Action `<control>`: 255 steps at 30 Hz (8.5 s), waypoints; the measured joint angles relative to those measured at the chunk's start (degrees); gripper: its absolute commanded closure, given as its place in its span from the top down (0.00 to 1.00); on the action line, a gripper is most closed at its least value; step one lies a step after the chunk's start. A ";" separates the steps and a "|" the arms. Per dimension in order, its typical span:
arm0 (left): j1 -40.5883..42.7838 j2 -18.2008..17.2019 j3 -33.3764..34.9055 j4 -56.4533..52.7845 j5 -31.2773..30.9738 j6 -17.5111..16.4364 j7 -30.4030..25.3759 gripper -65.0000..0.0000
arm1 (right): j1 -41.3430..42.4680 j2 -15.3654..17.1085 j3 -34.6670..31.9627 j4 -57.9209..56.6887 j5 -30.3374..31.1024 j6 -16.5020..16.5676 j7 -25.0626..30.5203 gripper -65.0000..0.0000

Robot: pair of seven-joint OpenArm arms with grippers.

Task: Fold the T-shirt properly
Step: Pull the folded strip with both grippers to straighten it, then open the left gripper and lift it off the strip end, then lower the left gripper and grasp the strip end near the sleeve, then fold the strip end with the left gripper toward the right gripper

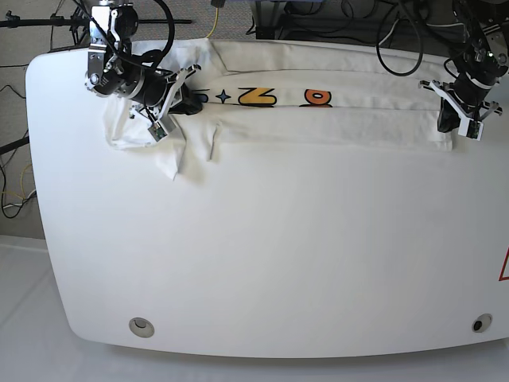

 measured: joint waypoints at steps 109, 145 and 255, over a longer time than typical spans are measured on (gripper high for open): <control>-5.64 2.19 -4.81 6.45 -1.68 -0.87 14.27 0.69 | 16.13 2.16 2.73 -7.67 -1.09 -0.70 -1.29 0.12; -4.76 9.05 -3.26 7.21 3.39 -3.80 22.88 0.43 | 15.76 -0.39 2.54 -7.58 -2.51 -0.61 2.82 0.19; -11.41 16.96 10.16 8.33 0.72 -3.85 27.56 0.01 | 14.64 0.13 1.20 -6.64 -3.45 -0.68 1.70 0.19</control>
